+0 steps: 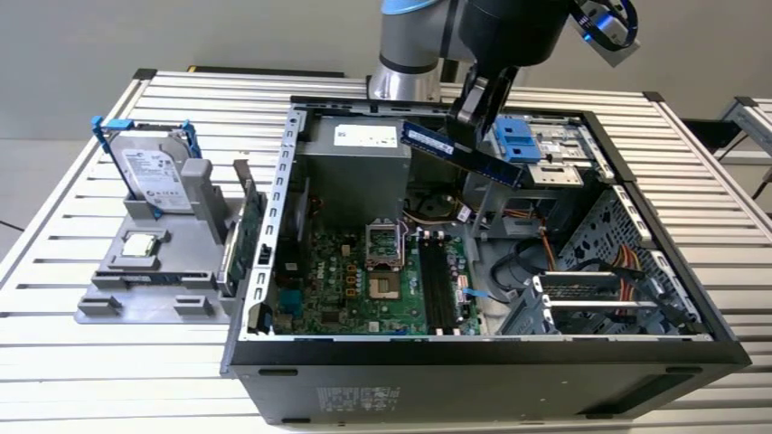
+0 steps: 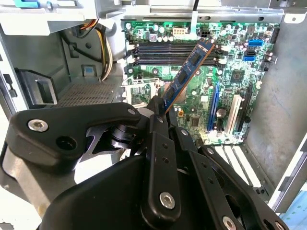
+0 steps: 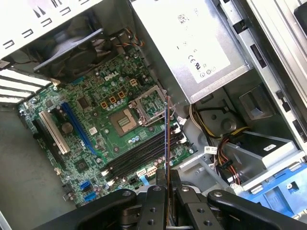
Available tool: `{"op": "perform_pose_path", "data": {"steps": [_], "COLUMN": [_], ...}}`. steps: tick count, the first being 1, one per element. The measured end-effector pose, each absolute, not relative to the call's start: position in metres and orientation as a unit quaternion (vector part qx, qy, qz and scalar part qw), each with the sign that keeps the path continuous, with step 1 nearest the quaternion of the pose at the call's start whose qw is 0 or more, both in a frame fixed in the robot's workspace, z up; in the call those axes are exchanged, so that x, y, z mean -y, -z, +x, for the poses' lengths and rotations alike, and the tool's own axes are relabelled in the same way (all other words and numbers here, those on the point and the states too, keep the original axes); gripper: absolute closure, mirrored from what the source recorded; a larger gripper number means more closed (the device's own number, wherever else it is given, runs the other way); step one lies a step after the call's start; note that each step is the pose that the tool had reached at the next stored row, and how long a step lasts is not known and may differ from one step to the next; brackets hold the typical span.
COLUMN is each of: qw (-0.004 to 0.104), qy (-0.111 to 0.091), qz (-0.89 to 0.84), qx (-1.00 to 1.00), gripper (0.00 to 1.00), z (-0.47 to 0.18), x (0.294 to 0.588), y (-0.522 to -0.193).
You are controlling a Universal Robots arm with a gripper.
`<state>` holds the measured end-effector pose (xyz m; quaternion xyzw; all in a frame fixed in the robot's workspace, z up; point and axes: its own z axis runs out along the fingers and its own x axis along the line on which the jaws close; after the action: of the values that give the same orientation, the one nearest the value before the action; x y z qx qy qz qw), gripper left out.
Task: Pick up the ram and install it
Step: 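Insert the ram into the slot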
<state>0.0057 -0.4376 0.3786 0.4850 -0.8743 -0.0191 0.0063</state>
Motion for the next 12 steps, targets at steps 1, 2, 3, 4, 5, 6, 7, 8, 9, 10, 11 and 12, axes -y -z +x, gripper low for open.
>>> {"op": "perform_pose_path", "data": {"steps": [1, 2, 3, 4, 5, 6, 7, 8, 9, 10, 11, 12], "qw": [0.006, 0.006, 0.006, 0.006, 0.006, 0.006, 0.006, 0.006, 0.006, 0.006, 0.006, 0.006], "qy": [0.019, 0.019, 0.019, 0.019, 0.019, 0.019, 0.019, 0.019, 0.019, 0.019, 0.019, 0.019], "qz": [0.485, 0.483, 0.481, 0.478, 0.474, 0.471, 0.467, 0.462, 0.458, 0.454, 0.45, 0.446], "qx": [0.874, 0.875, 0.877, 0.878, 0.88, 0.882, 0.884, 0.886, 0.889, 0.891, 0.893, 0.895], "gripper": [1.0, 1.0, 1.0, 1.0, 1.0, 1.0, 1.0, 1.0, 1.0, 1.0, 1.0, 1.0], "z": [0.0057, 0.0057, 0.0057, 0.0057, 0.0057, 0.0057, 0.0057, 0.0057, 0.0057, 0.0057, 0.0057, 0.0057], "x": [0.4376, 0.4376, 0.4376, 0.4376, 0.4376, 0.4376, 0.4376, 0.4376, 0.4376, 0.4376, 0.4376, 0.4376], "y": [-0.3786, -0.3786, -0.3786, -0.3786, -0.3786, -0.3786, -0.3786, -0.3786, -0.3786, -0.3786, -0.3786, -0.3786]}}
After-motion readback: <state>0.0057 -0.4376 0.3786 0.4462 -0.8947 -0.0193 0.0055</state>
